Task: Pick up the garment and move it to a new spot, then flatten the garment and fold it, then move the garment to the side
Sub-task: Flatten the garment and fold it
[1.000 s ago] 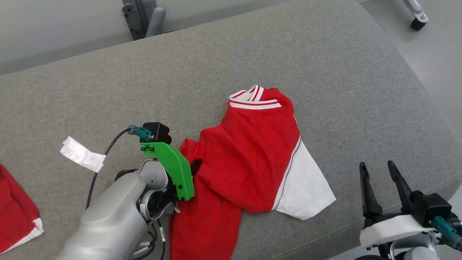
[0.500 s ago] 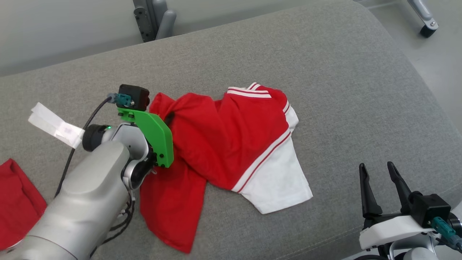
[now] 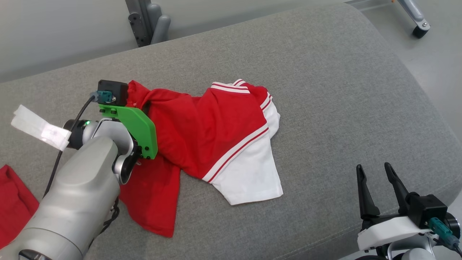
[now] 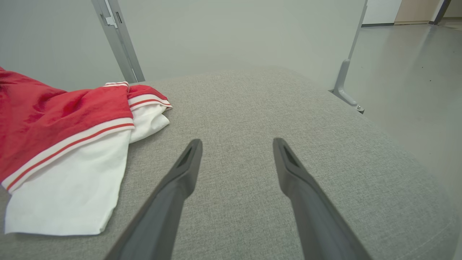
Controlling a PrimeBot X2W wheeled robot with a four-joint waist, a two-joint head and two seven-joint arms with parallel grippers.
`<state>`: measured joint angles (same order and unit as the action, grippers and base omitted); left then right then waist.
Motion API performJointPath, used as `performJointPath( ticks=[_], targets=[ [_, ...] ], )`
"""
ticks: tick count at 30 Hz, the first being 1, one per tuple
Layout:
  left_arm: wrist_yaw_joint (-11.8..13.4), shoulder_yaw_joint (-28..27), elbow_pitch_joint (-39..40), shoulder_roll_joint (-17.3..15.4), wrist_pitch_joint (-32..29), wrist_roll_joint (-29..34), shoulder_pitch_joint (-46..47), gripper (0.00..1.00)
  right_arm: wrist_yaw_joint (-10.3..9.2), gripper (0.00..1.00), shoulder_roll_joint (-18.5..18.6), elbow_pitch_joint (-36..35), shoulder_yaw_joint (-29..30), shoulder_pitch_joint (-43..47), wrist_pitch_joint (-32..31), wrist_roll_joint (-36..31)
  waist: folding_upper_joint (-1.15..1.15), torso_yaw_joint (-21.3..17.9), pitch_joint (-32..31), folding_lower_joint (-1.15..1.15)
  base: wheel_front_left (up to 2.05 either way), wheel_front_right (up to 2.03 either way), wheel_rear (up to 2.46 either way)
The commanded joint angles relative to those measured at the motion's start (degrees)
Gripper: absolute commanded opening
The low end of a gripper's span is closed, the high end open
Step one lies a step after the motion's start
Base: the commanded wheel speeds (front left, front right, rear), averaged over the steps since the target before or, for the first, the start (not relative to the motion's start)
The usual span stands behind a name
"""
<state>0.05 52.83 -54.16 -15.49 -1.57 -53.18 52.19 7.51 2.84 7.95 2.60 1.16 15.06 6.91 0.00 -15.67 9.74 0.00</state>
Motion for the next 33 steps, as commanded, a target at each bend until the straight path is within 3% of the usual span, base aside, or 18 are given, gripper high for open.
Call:
performJointPath(
  ticks=[1, 7, 11, 15, 21, 23, 26, 33],
  targets=[
    [0.25, -0.69, -0.92, 0.26, 1.65, -0.53, -0.98, 1.00, -0.04, 1.00, 0.08, -0.11, 0.15, 0.65, 0.17, -0.15, 0.00, 0.00, -0.10, 0.00, 0.00, 0.00, 0.00],
    [-0.97, -3.91, 0.83, 0.89, 7.74, -3.58, -4.58, 1.00, -0.04, 1.00, 0.11, -2.61, 1.34, 0.84, 0.17, -1.76, 0.00, 0.26, -0.98, 0.00, 0.00, 0.00, 0.00],
    [0.04, -5.29, 4.38, -0.08, 12.49, -4.26, -7.90, 1.00, -0.04, 1.00, 0.08, -5.18, 2.91, 1.30, 0.17, -2.54, 0.00, 1.40, -1.76, 0.00, 0.00, 0.00, 0.00],
    [3.14, -8.61, 12.57, -1.68, 16.32, -4.30, -14.06, 1.00, -0.04, 1.00, 0.10, -9.12, 5.14, 1.80, 0.17, -4.14, 0.00, 3.71, -3.44, 0.00, 0.00, 0.00, 0.00],
    [10.22, -20.53, 34.20, -3.49, 16.72, 6.27, -30.87, 1.00, -0.04, 1.00, 0.09, -13.68, 7.47, 2.47, 0.17, -6.28, 0.00, 7.75, -5.02, 0.00, 0.00, 0.00, 0.00],
    [12.14, -25.14, 41.96, -3.73, 16.70, 13.96, -39.97, 1.00, -0.04, 1.00, 0.08, -14.17, 8.17, 3.20, 0.17, -6.84, 0.00, 9.34, -5.69, 0.00, 0.00, 0.00, 0.00],
    [12.19, -29.53, 46.98, -2.39, 16.70, 19.80, -47.97, 1.00, -0.04, 1.00, 0.11, -13.23, 8.33, 3.81, 0.17, -7.06, 0.00, 10.53, -6.05, 0.00, 0.00, 0.00, 0.00],
    [7.90, -37.76, 50.35, 0.83, 16.71, 28.88, -59.36, 1.00, -0.04, 1.00, 0.12, -9.63, 9.15, 6.13, 0.17, -7.04, 0.00, 12.67, -7.37, 0.00, 0.00, 0.00, 0.00]
  ],
)
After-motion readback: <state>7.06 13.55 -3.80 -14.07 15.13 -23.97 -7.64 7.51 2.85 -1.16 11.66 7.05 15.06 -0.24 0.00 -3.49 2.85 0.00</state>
